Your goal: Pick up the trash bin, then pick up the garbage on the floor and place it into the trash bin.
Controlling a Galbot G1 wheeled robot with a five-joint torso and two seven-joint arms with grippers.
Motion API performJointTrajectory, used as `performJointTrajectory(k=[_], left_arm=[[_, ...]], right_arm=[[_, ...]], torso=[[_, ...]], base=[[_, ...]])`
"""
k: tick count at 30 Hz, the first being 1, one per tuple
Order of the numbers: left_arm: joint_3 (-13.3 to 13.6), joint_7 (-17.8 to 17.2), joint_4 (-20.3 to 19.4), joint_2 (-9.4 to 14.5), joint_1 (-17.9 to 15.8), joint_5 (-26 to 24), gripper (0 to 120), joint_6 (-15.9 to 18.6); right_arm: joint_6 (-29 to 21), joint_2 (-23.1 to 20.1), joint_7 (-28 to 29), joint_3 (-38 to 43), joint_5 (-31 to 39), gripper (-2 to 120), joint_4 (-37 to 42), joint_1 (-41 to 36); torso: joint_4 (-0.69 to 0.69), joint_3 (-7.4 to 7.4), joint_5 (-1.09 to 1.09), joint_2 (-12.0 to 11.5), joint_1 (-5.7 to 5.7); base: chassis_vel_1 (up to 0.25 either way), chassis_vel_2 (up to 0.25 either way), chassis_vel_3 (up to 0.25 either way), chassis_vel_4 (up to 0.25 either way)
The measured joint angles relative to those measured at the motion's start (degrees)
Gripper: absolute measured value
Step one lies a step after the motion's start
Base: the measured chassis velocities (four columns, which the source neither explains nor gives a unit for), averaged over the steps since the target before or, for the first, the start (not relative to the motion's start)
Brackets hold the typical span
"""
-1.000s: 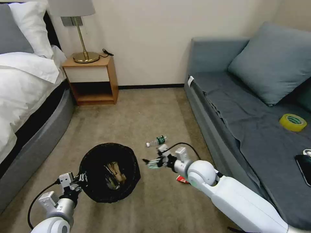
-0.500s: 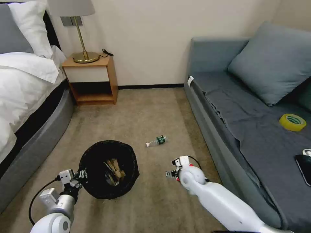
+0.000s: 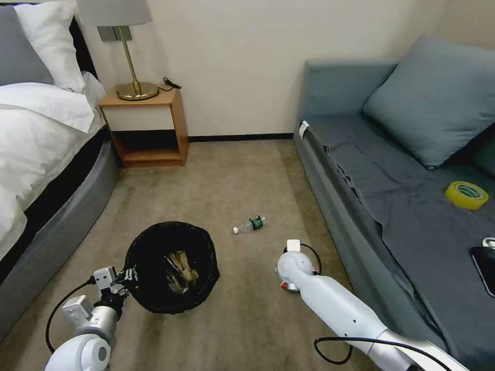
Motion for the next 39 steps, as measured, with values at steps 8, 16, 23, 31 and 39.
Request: performJointTrajectory(k=[8,16,23,31,39], left_arm=[[0.33,0.03,0.44,-0.31,-0.38,0.45,5,0.1],[0.05,0.07,0.53,-0.89,-0.04,0.89,5,0.04],[-0.23,0.07,0.52,-1.15,0.03,0.99,5,-0.03],[-0.21,0.13,0.09,-1.53,0.63,1.13,5,-0.27],[-0.35,0.36,-0.32,-1.47,1.44,1.11,5,-0.77]], right_arm=[[2.45,1.55,-5.75,4.57,-4.5,100,-6.7,-0.05],[2.38,2.59,-7.04,5.88,-6.34,100,-9.34,-0.3],[2.29,2.58,-8.33,6.16,-6.84,92,-9.2,-1.01],[2.68,2.23,-9.78,6.88,-7.61,61,-8.84,-1.95],[2.94,2.15,-10.16,7.47,-8.19,36,-8.64,-2.43]], torso=[[0.0,0.0,0.0,0.0,0.0],[0.0,0.0,0.0,0.0,0.0],[0.0,0.0,0.0,0.0,0.0],[0.0,0.0,0.0,0.0,0.0],[0.0,0.0,0.0,0.0,0.0]], base=[[0.0,0.0,0.0,0.0],[0.0,0.0,0.0,0.0],[0.0,0.0,0.0,0.0],[0.0,0.0,0.0,0.0],[0.0,0.0,0.0,0.0]])
